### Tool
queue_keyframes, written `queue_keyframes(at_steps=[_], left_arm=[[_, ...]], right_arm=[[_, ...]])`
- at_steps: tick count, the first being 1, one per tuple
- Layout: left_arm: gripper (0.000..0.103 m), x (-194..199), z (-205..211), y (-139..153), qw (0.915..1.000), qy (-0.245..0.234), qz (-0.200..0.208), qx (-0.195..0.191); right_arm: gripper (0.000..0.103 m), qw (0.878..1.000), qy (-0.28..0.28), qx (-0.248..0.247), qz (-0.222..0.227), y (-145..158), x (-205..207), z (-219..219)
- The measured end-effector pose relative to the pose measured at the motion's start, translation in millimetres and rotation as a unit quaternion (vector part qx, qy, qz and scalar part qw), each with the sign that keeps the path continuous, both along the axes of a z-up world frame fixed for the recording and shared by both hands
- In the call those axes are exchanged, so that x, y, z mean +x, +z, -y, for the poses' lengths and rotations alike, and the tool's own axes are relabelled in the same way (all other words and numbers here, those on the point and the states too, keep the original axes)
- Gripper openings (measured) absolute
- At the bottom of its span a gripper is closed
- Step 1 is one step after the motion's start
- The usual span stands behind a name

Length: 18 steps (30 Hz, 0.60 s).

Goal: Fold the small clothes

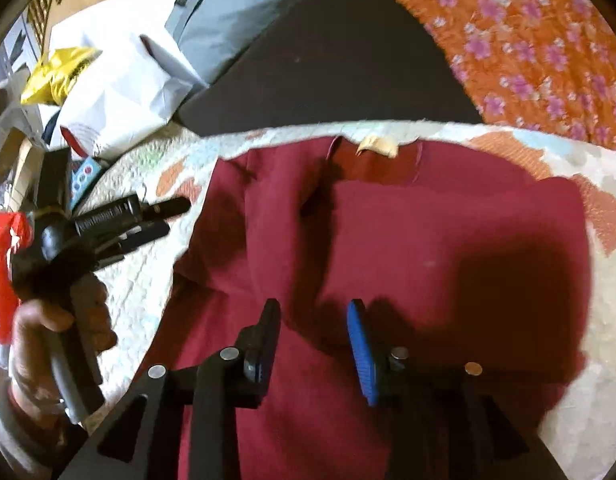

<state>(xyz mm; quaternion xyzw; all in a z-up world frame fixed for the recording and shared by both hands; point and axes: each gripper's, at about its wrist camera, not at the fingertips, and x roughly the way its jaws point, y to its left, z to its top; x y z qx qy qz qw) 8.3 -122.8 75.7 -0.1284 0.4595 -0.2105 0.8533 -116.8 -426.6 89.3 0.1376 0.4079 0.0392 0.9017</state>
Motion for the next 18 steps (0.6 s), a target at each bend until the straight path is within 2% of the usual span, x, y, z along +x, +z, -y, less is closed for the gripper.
queue_keyframes(at_steps=[3,6,12,14,18], left_arm=[[0.064,-0.8,5.5,-2.5,1.0000,-0.001,-0.001,0.008],[0.064,1.5,1.7,-1.9,0.9997,0.016,0.001,0.016],[0.064,14.0,-27.9,-1.0,0.9968,0.076,-0.004,0.026],[0.064,17.8,-36.2,-2.5,0.9960,0.086,-0.010,0.022],[0.064,20.4,-44.9,-2.3,0.9959,0.088,-0.015,0.017]], right_arm=[[0.034,1.000,-0.012,-0.003,0.016,8.9,-3.6,1.6],[0.034,1.000,0.014,-0.007,0.024,14.9,7.5,-20.3],[0.034,0.989,0.089,-0.106,0.051,13.1,49.2,-87.5],[0.034,0.986,0.099,-0.130,0.037,2.9,74.6,-99.2],[0.034,0.985,0.095,-0.142,-0.036,-36.3,126.2,-97.5]])
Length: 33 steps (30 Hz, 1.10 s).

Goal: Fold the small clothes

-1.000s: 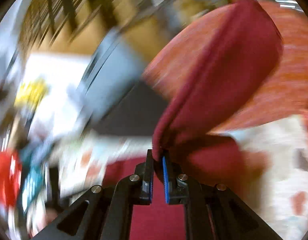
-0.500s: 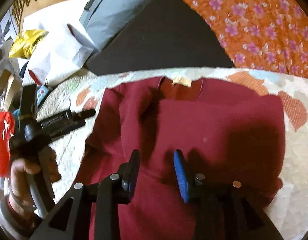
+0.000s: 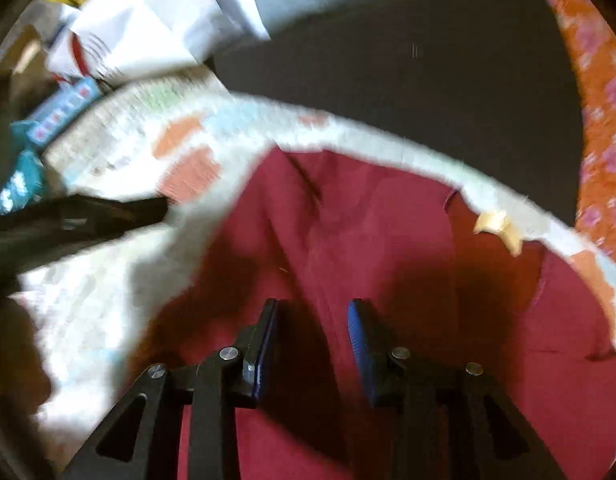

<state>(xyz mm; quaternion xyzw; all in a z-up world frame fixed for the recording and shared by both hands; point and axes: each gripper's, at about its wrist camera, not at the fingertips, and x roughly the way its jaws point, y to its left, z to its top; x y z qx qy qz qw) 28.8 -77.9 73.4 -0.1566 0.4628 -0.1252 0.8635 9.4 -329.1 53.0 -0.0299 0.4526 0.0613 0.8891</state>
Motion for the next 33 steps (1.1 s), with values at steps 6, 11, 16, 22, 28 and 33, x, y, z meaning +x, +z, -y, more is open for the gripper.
queue_keyframes(at_steps=[6,11,16,22,28,33], left_arm=[[0.064,1.4,-9.0,4.9,0.9998,0.010,0.001,-0.018],[0.064,3.1,-21.8,7.6,0.9974,0.030,-0.007,-0.065],[0.064,3.6,-16.9,6.6,0.9977,0.022,-0.011,-0.063],[0.064,1.1,1.6,2.3,0.9981,-0.014,-0.020,-0.056],[0.064,-2.7,27.0,-12.7,0.9985,-0.044,-0.030,-0.015],[0.064,-6.4,44.4,-24.1,0.9971,-0.064,-0.035,0.019]], right_arm=[[0.008,0.994,-0.037,0.095,0.026,8.3,-3.0,31.5],[0.007,0.976,-0.010,0.209,0.059,36.9,-22.4,25.9],[0.009,0.989,0.042,0.142,0.025,11.4,-19.3,-36.4],[0.026,0.983,0.020,0.180,0.032,24.8,-57.5,-0.3],[0.047,0.974,-0.189,0.086,0.092,58.6,-135.8,122.3],[0.047,0.952,-0.282,0.115,0.029,23.4,-138.4,187.9]])
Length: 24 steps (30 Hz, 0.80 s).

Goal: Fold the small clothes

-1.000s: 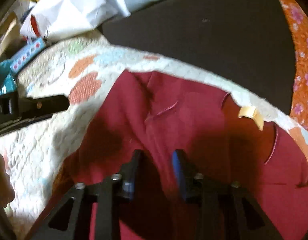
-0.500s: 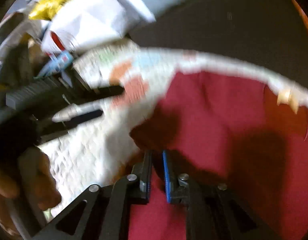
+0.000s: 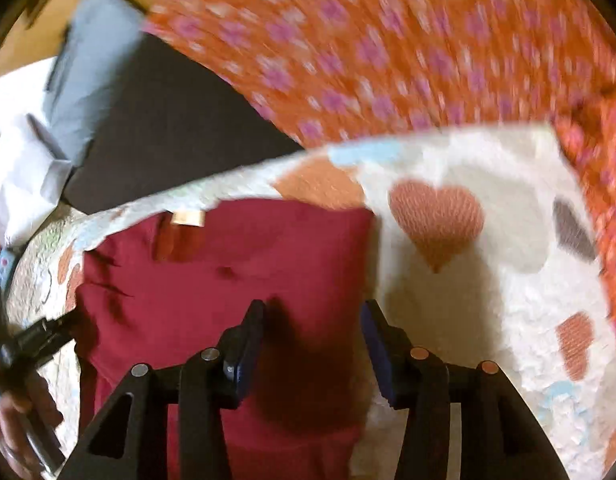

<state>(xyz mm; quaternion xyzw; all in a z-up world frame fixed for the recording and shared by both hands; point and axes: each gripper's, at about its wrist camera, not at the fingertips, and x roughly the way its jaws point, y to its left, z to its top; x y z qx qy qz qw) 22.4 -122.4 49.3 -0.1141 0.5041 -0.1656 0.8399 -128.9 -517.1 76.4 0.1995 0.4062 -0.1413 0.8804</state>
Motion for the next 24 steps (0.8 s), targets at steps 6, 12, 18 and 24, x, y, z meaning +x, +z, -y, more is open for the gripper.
queue_keyframes(at_steps=[6,12,18,24], left_arm=[[0.064,-3.7,14.6,-8.4,0.9995,-0.021,0.002,0.022],[0.064,-8.9,23.6,-5.0,0.9983,-0.045,0.016,0.034],[0.064,-8.1,17.3,-6.1,0.9990,-0.036,0.007,0.025],[0.064,-10.9,17.9,-1.9,0.9988,-0.039,0.012,0.028]], right_arm=[[0.028,0.999,0.020,-0.033,-0.016,-23.6,15.2,4.5],[0.028,1.000,0.012,-0.022,-0.016,-19.9,-0.3,17.3],[0.050,0.999,0.020,0.026,0.007,-8.3,-15.4,0.2],[0.044,0.998,0.020,-0.037,-0.044,-38.2,-20.1,-8.8]])
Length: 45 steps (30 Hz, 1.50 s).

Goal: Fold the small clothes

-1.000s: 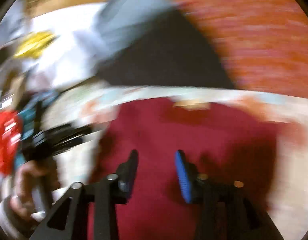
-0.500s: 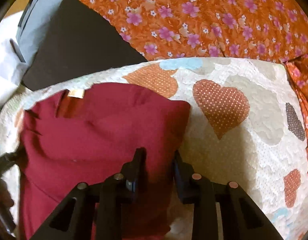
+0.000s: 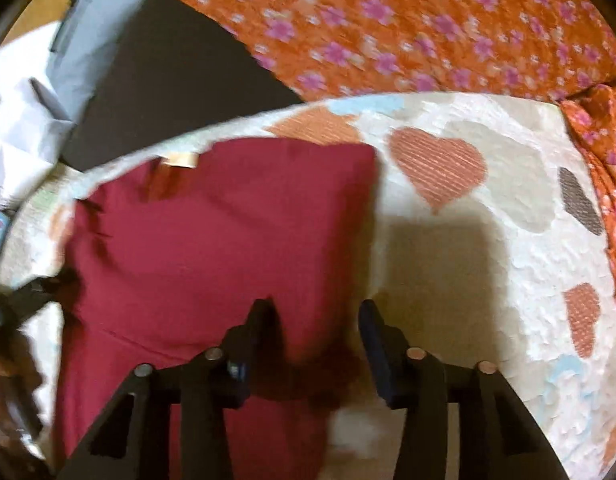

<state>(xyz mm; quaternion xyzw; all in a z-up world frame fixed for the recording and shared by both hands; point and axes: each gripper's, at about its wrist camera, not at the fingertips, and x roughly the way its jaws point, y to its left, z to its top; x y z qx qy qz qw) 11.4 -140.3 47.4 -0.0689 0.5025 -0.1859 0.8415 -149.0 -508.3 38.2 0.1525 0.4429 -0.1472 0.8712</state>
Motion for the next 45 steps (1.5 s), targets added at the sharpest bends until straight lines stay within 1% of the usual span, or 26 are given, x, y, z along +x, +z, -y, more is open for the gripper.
queue_keyframes(at_steps=[1,2,3,6,8,10,12,13,15,16,18,19,21,24,26,28,29,30,31,35,37,39,40,42,44,45], left_arm=[[0.064,-0.2,-0.4,1.1,1.0000,0.000,0.001,0.000],[0.064,-0.6,-2.5,2.6,1.0000,0.002,0.003,0.001],[0.064,-0.3,-3.8,4.3,1.0000,0.006,0.006,0.003],[0.064,1.0,-8.2,8.1,0.9997,0.018,0.013,0.002],[0.064,2.0,-8.0,6.3,0.9998,0.018,0.011,0.003],[0.064,2.8,-5.2,2.2,0.9998,0.014,0.006,0.013],[0.064,3.0,-3.0,-2.8,0.9997,0.011,0.000,0.021],[0.064,3.0,-2.2,-3.5,0.9997,0.011,0.000,0.023],[0.064,2.6,-0.3,-2.7,0.9997,0.008,0.003,0.025],[0.064,2.1,0.3,-1.8,0.9996,0.006,0.005,0.026],[0.064,0.9,1.3,-1.3,0.9995,0.005,0.007,0.029],[0.064,0.7,1.2,-1.1,0.9995,0.004,0.008,0.030],[0.064,-0.2,0.4,0.6,0.9995,0.006,0.010,0.030],[0.064,-3.2,-3.0,3.5,0.9992,0.007,0.018,0.034],[0.064,-6.5,-5.7,4.4,0.9990,0.006,0.023,0.039],[0.064,-11.0,-10.5,5.6,0.9988,0.005,0.028,0.041],[0.064,-13.2,-13.6,6.4,0.9987,0.006,0.028,0.041],[0.064,-16.6,-18.2,7.7,0.9988,0.007,0.028,0.039],[0.064,-21.9,-25.3,9.8,0.9990,0.008,0.027,0.034],[0.064,-45.1,-45.1,18.0,0.9996,-0.005,0.013,0.024],[0.064,-59.9,-50.2,25.5,0.9994,-0.017,0.017,0.024],[0.064,-75.5,-53.8,32.1,0.9990,-0.023,0.029,0.025],[0.064,-87.3,-58.5,34.5,0.9988,-0.023,0.035,0.023],[0.064,-104.2,-64.6,33.9,0.9990,-0.024,0.032,0.020],[0.064,-121.5,-72.9,29.4,0.9994,-0.029,0.019,0.010],[0.064,-129.0,-76.1,26.5,0.9994,-0.030,0.012,0.009]], right_arm=[[0.044,1.000,-0.006,0.005,0.000,-5.4,-2.7,6.0],[0.044,0.999,-0.015,0.027,0.006,-5.6,-6.6,12.1],[0.044,0.999,-0.023,0.029,0.006,-1.8,-9.3,14.3],[0.044,0.999,-0.038,-0.015,0.022,22.7,-17.8,11.3],[0.043,0.998,-0.020,-0.024,0.052,39.1,-18.0,3.9],[0.040,0.998,0.009,-0.024,0.065,45.3,-11.2,-5.7],[0.033,0.997,0.035,-0.042,0.047,38.2,0.2,-17.5],[0.027,0.997,0.040,-0.050,0.034,32.1,3.5,-20.8],[0.019,0.997,0.034,-0.066,0.004,14.3,7.3,-19.1],[0.013,0.997,0.029,-0.069,-0.006,5.6,7.8,-14.9],[0.012,0.998,0.022,-0.051,0.011,3.3,2.1,-6.9],[0.012,0.999,0.017,-0.045,0.008,7.3,0.1,-5.5],[0.012,0.998,0.017,-0.054,0.008,17.8,-3.7,-10.8],[0.012,0.998,0.034,-0.045,0.028,32.1,-16.0,-25.6],[0.012,0.998,0.045,-0.047,0.023,27.7,-16.1,-35.3],[0.012,0.997,0.041,-0.060,-0.012,6.9,-9.4,-35.7],[0.012,0.998,0.038,-0.049,-0.020,-2.9,-8.3,-32.7],[0.012,0.999,0.030,-0.034,-0.008,-6.1,-10.9,-29.3],[0.012,0.999,0.022,-0.028,-0.001,-2.1,-15.2,-29.9],[0.014,0.999,0.023,-0.033,0.000,17.1,-33.6,-40.2],[0.014,0.999,0.029,-0.003,0.013,24.7,-53.5,-47.0],[0.016,0.999,0.031,0.029,0.021,24.2,-75.1,-54.1],[0.017,0.999,0.032,0.036,0.020,22.2,-83.1,-57.9],[0.020,0.998,0.037,0.045,0.011,15.2,-98.4,-66.6],[0.029,0.998,0.040,0.050,-0.002,5.6,-112.9,-74.2],[0.031,0.998,0.040,0.052,-0.007,0.7,-119.4,-76.3]])
